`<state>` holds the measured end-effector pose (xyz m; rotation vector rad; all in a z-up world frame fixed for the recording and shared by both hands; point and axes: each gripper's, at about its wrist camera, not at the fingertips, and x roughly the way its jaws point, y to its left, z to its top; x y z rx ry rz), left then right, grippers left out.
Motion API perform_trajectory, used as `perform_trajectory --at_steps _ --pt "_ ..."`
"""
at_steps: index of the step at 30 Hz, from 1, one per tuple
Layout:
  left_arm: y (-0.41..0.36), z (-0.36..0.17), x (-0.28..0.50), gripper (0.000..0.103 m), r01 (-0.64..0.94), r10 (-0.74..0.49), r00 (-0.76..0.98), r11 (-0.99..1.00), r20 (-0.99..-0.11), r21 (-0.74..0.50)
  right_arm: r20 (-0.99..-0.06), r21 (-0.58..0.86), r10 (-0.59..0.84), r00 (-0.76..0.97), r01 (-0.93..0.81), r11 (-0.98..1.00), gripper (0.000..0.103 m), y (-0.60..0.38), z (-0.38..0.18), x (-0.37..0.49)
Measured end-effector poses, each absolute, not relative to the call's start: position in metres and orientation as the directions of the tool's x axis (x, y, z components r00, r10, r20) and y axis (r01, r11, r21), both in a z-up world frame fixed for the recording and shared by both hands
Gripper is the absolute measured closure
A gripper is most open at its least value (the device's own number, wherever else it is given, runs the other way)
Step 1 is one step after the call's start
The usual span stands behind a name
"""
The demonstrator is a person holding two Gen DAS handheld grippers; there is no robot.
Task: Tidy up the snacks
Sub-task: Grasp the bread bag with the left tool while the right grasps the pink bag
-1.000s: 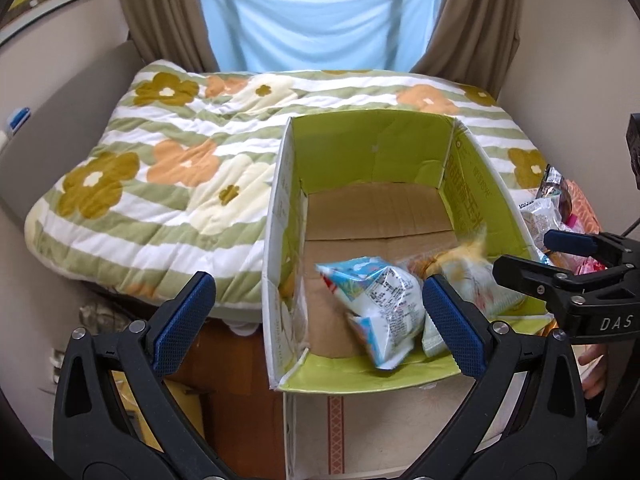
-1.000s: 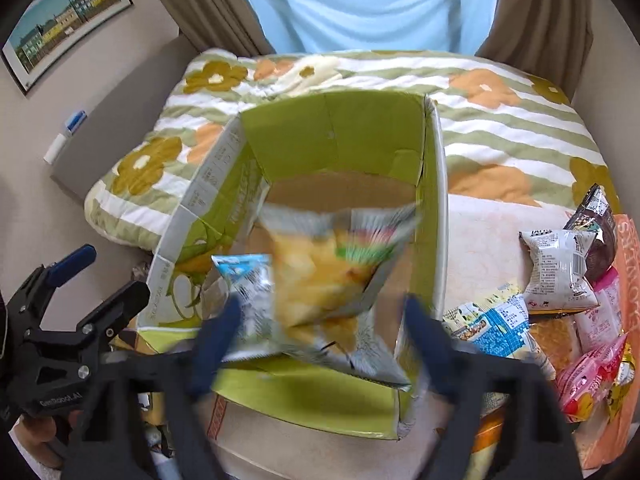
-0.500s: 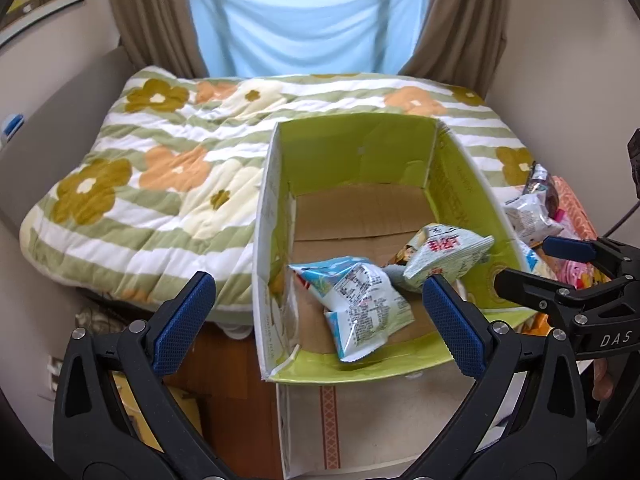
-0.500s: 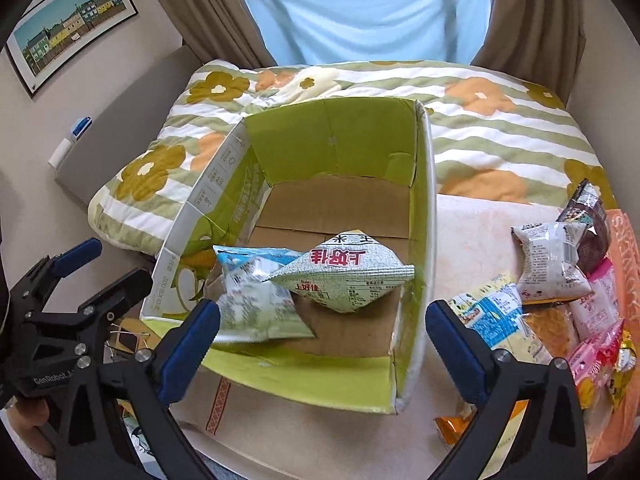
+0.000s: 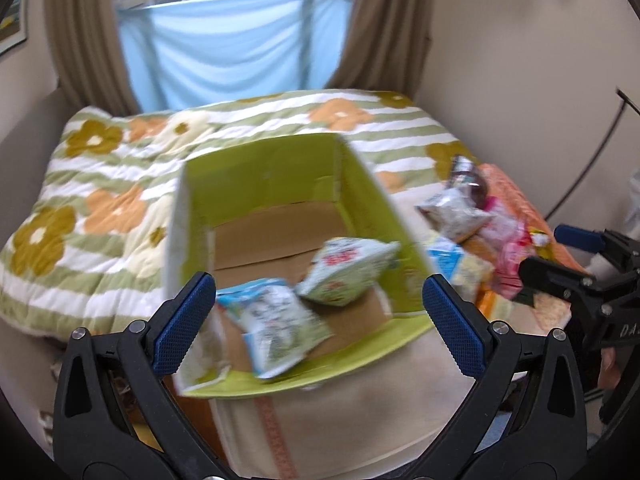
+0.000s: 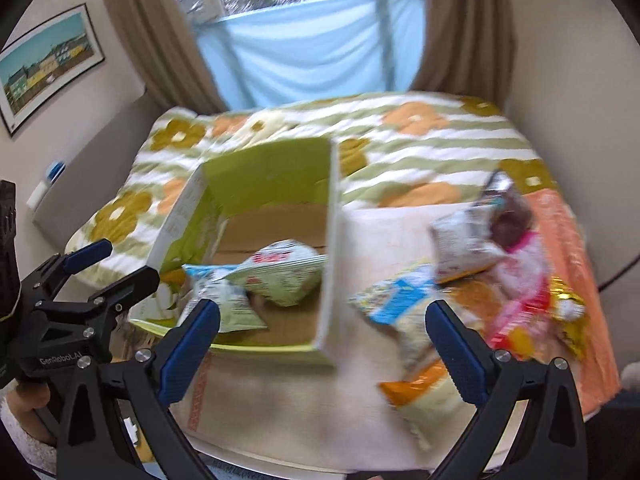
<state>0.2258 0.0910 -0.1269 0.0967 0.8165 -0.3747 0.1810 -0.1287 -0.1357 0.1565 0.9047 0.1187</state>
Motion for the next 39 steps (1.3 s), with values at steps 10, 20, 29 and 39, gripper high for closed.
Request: perform_trajectory --at_steps 10,20,29,39 --pt "-0.029 -0.141 0.189 0.001 0.539 -0.392 0.514 0.840 -0.763 -0.068 -0.783 0.113 0.048 0.620 0.066 0.991 0.001 -0.242 -0.142 0.143" --pt "-0.130 -0.191 0.165 0.001 0.564 -0.334 0.441 0.825 -0.833 -0.032 -0.785 0.126 0.179 0.594 -0.130 0.983 0.001 -0.322 -0.173 0.132" --pt "-0.174 -0.238 0.160 0.001 0.639 -0.244 0.400 0.765 -0.883 0.078 -0.792 0.137 0.316 0.523 -0.352 0.926 0.001 -0.345 -0.216 0.149" --pt "-0.192 -0.280 0.171 0.001 0.722 -0.220 0.386 0.677 -0.896 0.145 -0.801 0.124 0.369 0.472 -0.473 0.873 0.001 -0.334 -0.251 0.175"
